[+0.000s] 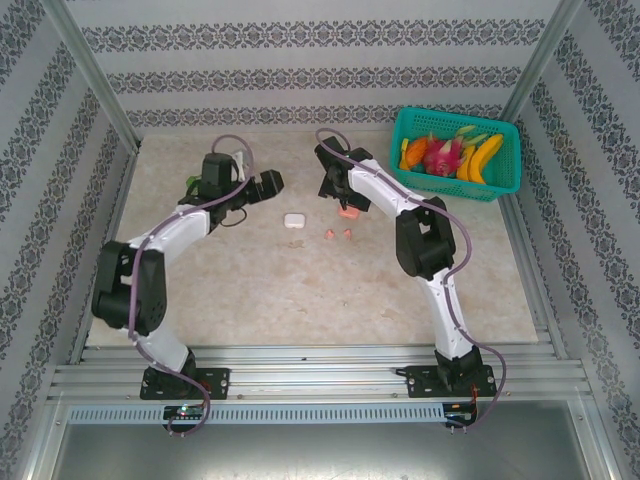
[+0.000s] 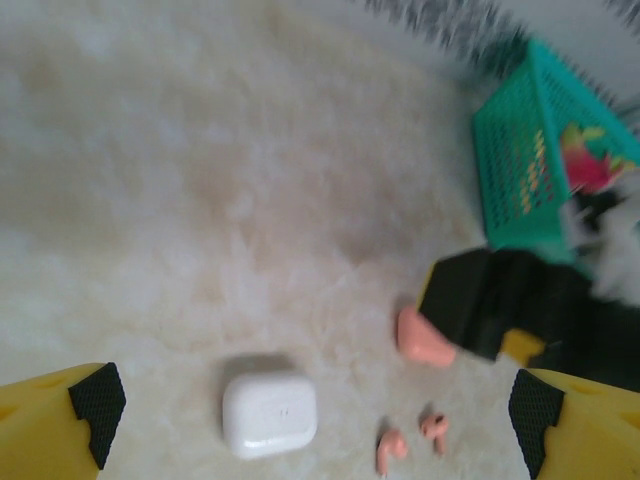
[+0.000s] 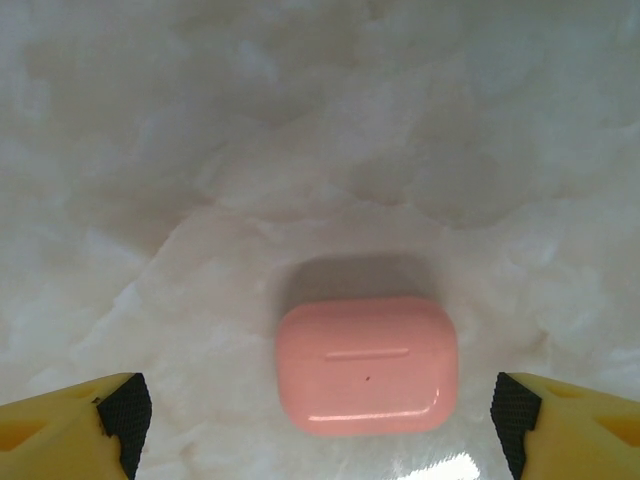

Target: Insert the wireless bluetooth earbuds into the charging case

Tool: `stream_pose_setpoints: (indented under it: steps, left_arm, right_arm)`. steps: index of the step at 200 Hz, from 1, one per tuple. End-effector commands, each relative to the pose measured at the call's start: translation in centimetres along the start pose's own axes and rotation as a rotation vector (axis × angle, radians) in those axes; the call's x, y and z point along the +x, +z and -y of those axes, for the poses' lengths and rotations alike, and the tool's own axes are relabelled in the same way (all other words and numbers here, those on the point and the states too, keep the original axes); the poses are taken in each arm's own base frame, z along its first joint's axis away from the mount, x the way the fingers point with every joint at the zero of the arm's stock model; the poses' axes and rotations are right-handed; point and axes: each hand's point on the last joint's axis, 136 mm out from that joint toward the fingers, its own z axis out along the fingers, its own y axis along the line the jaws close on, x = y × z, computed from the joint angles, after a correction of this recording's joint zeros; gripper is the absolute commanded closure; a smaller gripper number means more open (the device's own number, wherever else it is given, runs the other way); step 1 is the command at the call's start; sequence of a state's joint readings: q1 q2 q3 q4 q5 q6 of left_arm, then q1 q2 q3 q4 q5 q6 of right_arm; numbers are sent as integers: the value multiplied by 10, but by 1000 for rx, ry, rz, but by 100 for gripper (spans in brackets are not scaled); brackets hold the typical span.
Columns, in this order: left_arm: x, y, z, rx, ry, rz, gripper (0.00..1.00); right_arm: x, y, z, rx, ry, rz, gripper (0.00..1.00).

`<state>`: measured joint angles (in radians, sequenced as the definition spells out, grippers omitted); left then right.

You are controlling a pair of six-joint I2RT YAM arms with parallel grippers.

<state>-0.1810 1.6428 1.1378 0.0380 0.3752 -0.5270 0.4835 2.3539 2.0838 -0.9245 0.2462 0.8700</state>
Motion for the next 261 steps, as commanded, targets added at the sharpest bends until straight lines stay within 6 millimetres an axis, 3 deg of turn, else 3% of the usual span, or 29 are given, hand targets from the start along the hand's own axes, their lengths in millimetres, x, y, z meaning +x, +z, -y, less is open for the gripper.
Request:
stream_pose_setpoints:
  steps: [1, 42, 92, 165, 211, 261]
  left_arm:
    - [-37, -34, -18, -169, 26, 137, 0]
    - [-69, -73, -31, -227, -86, 292, 0]
    - [-81, -91, -7, -128, 29, 319, 0]
    - [-84, -88, -17, -172, -34, 255, 0]
    - [-82, -103, -23, -199, -70, 311, 0]
    - [-73, -104, -20, -173, -77, 273, 0]
  right_arm:
    - [-1, 8, 16, 65, 30, -26, 11]
    - [4, 25, 15, 56, 31, -64, 14]
    - [11, 32, 6, 38, 9, -83, 15]
    - [20, 38, 6, 47, -39, -112, 20]
    - [28, 43, 10, 64, -69, -133, 24]
    - [30, 47, 9, 51, -99, -145, 38]
